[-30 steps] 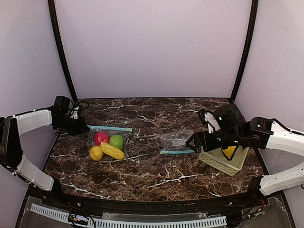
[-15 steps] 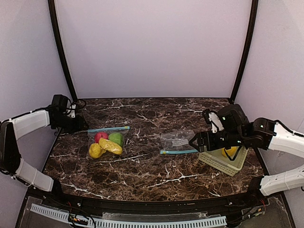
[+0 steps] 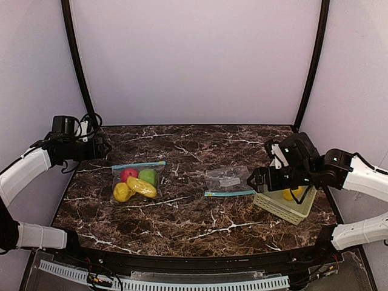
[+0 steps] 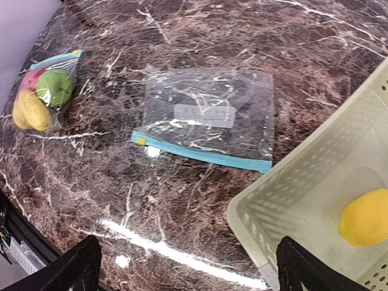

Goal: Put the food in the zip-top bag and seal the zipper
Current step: Place the zipper food storage bag at the center of the board, then pick up the zipper food storage bag from the center of the board.

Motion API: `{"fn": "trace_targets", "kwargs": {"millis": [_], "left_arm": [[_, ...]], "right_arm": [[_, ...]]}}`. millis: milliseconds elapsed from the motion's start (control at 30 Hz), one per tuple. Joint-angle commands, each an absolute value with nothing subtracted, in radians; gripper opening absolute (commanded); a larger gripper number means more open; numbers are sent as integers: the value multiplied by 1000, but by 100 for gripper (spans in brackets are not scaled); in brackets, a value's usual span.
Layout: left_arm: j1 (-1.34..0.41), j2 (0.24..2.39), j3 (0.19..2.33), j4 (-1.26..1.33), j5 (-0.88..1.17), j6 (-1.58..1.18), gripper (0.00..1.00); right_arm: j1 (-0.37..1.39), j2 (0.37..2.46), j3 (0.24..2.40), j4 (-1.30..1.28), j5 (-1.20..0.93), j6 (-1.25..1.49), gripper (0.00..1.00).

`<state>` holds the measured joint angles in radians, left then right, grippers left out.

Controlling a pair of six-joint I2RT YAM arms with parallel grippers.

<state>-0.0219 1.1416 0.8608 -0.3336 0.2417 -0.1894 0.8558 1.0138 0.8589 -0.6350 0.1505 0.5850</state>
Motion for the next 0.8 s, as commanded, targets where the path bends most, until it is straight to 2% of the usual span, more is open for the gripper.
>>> {"fn": "trace_targets", "kwargs": {"millis": [0,233,433,567,633,767], "left_arm": [[-125,1081,945,-360,221,-133,87],[-323,1127,1098,-341,206,-102,87],[-392,1215,1134,-262,276,-86,87],[-393,1241,1097,-213,309,-84,87],[-393,1240,1076,-208,315,-95,87],[-393,1224,1044,-211,300,-116,87]], "right_arm": [[779,986,850,-722,207,623,99],[590,975,792,-785,212,681,99],[549,1022,802,-766,201,659,98],[550,1071,857,-705,99,586,91],[551,1104,879,-669,61,546,90],[591,1217,955,-646,62,483,82]]}}
